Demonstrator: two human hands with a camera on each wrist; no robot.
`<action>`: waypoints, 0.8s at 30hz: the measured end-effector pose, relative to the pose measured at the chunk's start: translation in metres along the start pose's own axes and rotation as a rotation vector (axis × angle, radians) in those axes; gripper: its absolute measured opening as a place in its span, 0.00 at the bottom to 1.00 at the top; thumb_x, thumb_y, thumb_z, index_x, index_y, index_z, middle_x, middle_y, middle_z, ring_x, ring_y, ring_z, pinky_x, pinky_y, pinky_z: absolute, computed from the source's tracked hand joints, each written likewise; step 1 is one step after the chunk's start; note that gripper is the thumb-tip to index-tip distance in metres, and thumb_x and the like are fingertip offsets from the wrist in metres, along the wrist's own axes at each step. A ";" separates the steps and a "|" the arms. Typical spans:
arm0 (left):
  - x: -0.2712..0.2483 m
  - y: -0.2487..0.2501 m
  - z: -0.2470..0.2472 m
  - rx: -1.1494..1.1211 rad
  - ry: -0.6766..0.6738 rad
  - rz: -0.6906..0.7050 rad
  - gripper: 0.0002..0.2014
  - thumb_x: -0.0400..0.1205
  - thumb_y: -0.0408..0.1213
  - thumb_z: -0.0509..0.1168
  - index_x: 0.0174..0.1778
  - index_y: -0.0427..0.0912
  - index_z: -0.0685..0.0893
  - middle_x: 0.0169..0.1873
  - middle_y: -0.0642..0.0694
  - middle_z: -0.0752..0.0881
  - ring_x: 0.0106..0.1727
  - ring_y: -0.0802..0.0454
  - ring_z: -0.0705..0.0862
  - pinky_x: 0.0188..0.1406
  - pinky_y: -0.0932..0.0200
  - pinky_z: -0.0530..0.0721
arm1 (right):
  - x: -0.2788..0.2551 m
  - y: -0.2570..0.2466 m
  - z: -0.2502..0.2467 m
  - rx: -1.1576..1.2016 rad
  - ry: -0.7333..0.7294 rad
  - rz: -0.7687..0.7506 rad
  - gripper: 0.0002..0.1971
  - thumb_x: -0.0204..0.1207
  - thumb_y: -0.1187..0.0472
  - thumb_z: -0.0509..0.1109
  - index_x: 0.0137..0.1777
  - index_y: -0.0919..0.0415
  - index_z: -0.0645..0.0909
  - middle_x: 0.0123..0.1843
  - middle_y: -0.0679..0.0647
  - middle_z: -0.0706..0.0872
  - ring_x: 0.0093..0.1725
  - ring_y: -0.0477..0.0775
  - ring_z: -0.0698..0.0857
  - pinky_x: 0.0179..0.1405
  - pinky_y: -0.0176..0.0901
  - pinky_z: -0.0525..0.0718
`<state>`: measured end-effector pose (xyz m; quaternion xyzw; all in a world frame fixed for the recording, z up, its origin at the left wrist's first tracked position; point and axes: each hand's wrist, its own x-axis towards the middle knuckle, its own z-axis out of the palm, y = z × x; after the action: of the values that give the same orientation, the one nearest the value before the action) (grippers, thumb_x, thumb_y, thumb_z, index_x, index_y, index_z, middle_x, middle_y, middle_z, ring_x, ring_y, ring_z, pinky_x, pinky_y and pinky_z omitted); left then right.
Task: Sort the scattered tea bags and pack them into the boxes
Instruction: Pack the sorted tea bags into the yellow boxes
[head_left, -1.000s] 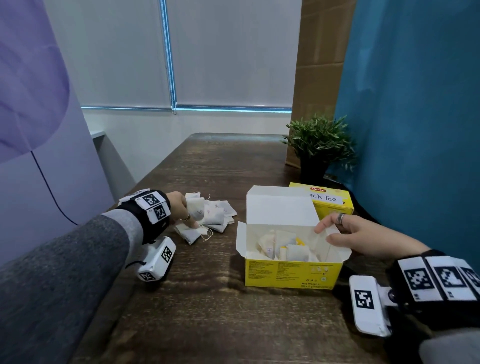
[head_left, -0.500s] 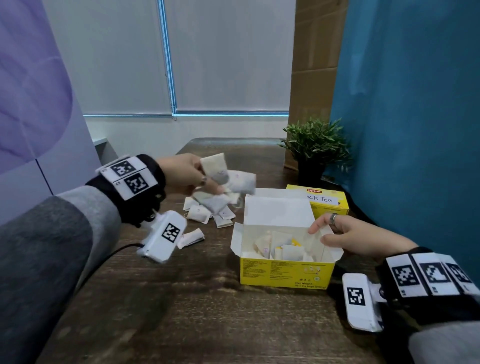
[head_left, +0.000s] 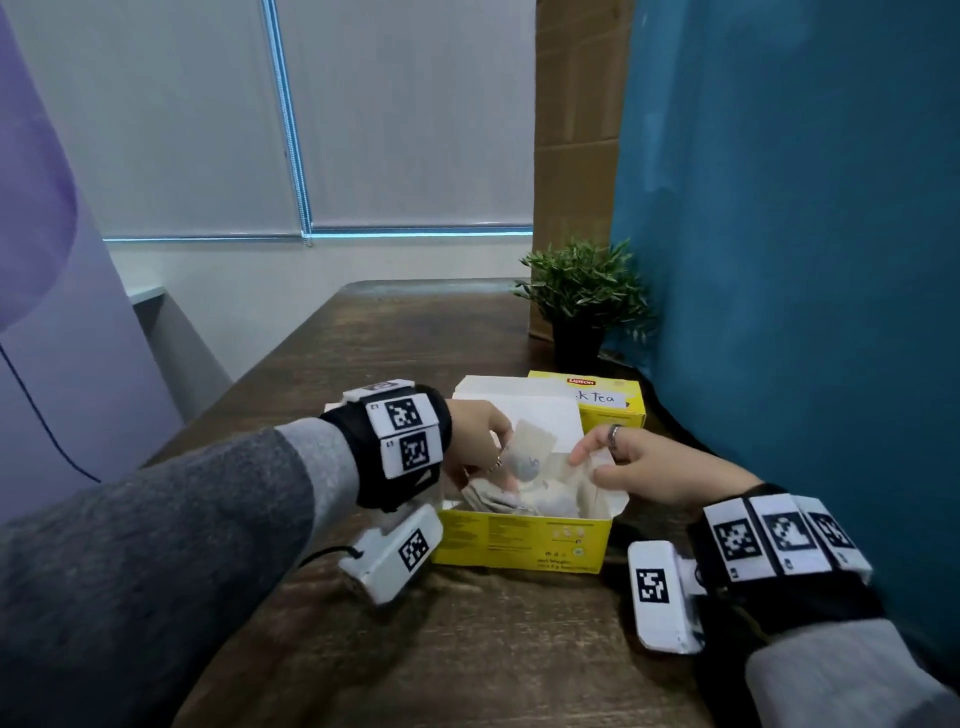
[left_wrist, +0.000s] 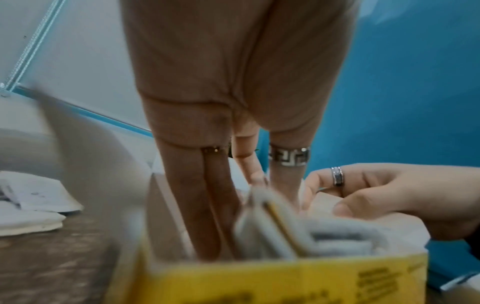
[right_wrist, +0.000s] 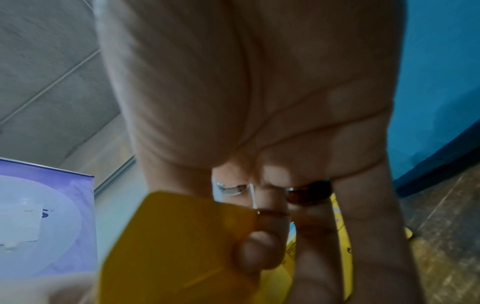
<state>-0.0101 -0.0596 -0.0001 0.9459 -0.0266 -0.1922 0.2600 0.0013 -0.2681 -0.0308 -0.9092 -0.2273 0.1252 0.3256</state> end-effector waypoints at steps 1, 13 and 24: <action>0.001 -0.002 -0.002 -0.031 -0.004 -0.008 0.11 0.74 0.35 0.74 0.34 0.44 0.77 0.34 0.43 0.79 0.30 0.50 0.79 0.31 0.57 0.85 | 0.000 0.000 0.000 -0.001 0.006 -0.004 0.12 0.77 0.67 0.63 0.57 0.54 0.79 0.27 0.48 0.63 0.27 0.48 0.64 0.29 0.43 0.62; -0.014 -0.005 -0.005 0.139 -0.123 0.018 0.24 0.67 0.41 0.79 0.56 0.49 0.77 0.38 0.50 0.86 0.39 0.52 0.86 0.52 0.56 0.83 | -0.001 -0.002 0.001 -0.009 0.011 -0.017 0.12 0.78 0.67 0.63 0.57 0.52 0.79 0.27 0.47 0.62 0.23 0.43 0.62 0.24 0.37 0.60; -0.012 -0.011 -0.013 0.242 0.241 0.204 0.19 0.73 0.20 0.63 0.51 0.49 0.77 0.40 0.52 0.83 0.36 0.57 0.80 0.35 0.63 0.79 | 0.001 0.000 0.001 0.019 -0.011 -0.006 0.12 0.77 0.66 0.63 0.57 0.53 0.79 0.30 0.54 0.66 0.31 0.53 0.66 0.31 0.45 0.62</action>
<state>-0.0164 -0.0420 0.0089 0.9788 -0.1138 -0.0459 0.1640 0.0022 -0.2672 -0.0320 -0.9047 -0.2306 0.1312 0.3333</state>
